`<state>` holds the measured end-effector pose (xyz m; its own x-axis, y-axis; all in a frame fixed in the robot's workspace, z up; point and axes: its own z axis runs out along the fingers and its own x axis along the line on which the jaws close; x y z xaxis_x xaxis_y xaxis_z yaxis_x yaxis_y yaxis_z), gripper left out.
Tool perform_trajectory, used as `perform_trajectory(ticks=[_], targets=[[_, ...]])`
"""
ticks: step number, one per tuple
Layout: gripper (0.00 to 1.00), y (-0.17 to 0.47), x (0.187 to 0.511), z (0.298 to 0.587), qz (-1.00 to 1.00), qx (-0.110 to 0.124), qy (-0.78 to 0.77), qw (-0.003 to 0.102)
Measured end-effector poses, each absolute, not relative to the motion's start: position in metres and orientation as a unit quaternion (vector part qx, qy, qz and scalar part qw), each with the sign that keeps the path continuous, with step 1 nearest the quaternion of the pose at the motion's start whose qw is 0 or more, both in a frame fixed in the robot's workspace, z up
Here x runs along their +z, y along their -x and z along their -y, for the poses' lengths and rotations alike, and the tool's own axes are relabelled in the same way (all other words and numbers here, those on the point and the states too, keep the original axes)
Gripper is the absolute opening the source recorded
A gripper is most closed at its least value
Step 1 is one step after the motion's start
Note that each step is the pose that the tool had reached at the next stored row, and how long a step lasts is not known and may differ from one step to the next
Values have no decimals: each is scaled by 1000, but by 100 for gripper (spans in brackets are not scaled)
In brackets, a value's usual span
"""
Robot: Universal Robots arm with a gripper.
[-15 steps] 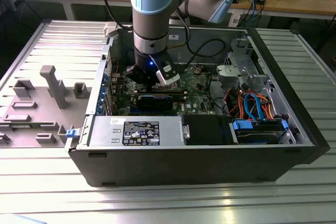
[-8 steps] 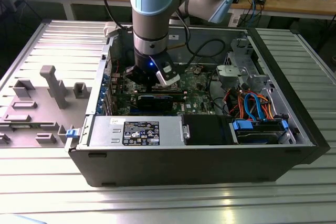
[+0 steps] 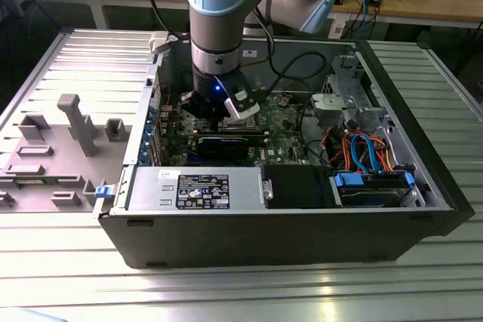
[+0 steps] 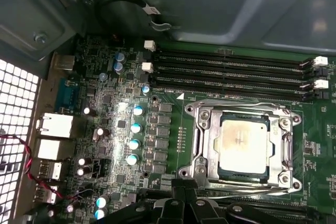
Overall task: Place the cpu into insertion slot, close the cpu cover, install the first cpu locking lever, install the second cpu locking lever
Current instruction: 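Install the second cpu locking lever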
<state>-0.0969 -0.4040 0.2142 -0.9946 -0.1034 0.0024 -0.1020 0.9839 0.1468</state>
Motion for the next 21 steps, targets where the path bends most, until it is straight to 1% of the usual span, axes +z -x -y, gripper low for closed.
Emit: perform_trajectory(ticks=[4, 7, 10, 16, 21], targets=[[11, 97, 214, 416, 995, -89, -52, 4], [11, 97, 214, 417, 994, -93, -52, 4], [11, 97, 212, 417, 993, -107, -52, 4], [11, 96, 203, 417, 993, -108, -53, 6], [11, 96, 200, 410, 993, -107, -53, 6]])
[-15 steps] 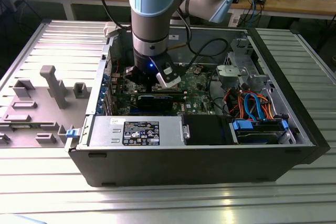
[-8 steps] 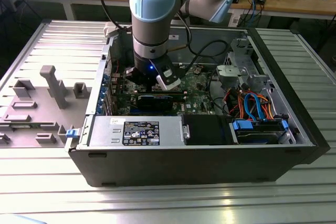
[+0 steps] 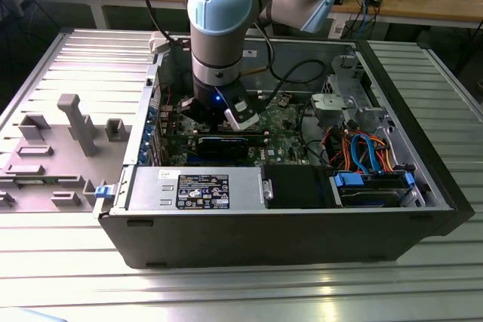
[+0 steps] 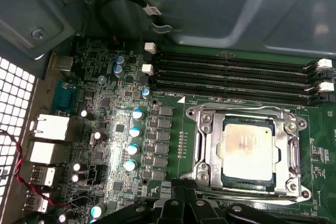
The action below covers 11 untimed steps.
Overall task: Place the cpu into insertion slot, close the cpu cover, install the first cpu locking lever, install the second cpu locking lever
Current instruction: 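Install the second cpu locking lever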
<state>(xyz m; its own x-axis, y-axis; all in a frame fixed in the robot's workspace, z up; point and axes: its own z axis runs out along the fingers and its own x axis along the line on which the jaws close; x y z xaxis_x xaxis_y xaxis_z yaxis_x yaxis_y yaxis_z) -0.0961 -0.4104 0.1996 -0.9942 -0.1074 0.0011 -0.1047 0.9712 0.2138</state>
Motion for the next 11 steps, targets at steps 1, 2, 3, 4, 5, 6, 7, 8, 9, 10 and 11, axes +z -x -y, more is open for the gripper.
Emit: perform_trajectory(ticks=[1, 2, 3, 4, 5, 6, 7, 8, 9, 10, 11], targets=[[11, 96, 199, 410, 993, -107, -53, 6], [11, 96, 198, 409, 993, -107, -53, 6], [11, 96, 198, 409, 993, -107, -53, 6], [11, 96, 197, 409, 993, -107, -53, 6], [11, 96, 197, 409, 993, -106, -53, 6], [11, 96, 197, 409, 993, -106, -53, 7], [11, 96, 196, 408, 993, -106, -53, 7], [11, 95, 196, 408, 993, -105, -53, 7], [11, 95, 196, 408, 993, -105, -53, 7], [11, 95, 195, 408, 993, -105, -53, 7], [11, 95, 195, 408, 993, -105, -53, 7]])
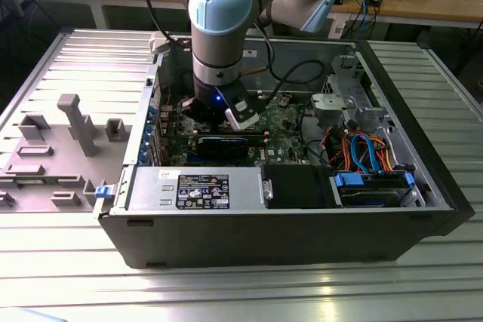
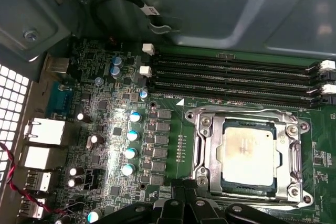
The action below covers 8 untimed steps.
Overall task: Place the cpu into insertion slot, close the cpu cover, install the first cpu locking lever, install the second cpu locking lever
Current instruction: 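Install the second cpu locking lever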
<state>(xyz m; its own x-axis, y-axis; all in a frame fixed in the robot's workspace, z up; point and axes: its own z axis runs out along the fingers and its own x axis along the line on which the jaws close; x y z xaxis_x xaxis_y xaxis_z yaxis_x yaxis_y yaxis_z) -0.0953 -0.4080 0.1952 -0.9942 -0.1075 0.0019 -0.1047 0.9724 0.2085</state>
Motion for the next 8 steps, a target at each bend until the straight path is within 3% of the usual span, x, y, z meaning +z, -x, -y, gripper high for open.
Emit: perform_trajectory(ticks=[8], targets=[[11, 93, 211, 408, 994, -97, -53, 8]])
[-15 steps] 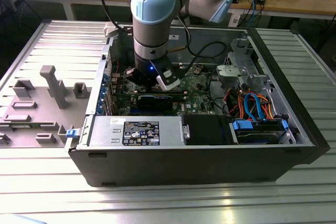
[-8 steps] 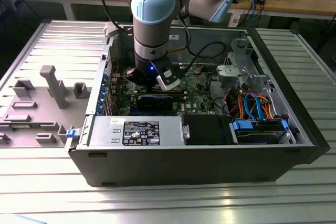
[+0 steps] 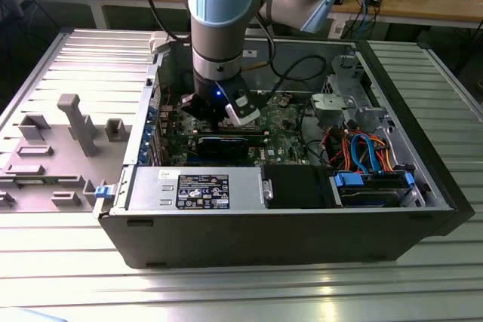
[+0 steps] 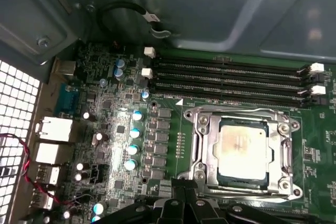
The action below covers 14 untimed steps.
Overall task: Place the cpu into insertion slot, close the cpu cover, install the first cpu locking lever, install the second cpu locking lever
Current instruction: 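Install the second cpu locking lever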
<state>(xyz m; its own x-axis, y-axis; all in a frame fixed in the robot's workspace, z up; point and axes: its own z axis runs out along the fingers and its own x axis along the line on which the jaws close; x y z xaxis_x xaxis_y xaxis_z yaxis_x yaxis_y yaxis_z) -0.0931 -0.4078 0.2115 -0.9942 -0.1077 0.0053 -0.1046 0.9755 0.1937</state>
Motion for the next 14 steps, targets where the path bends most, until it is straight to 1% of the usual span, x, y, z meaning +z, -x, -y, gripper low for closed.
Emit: perform_trajectory(ticks=[2, 7, 14], targets=[[11, 87, 212, 406, 994, -89, -53, 15], [11, 75, 211, 398, 995, -86, -52, 24], [11, 60, 212, 389, 995, -84, -51, 35]])
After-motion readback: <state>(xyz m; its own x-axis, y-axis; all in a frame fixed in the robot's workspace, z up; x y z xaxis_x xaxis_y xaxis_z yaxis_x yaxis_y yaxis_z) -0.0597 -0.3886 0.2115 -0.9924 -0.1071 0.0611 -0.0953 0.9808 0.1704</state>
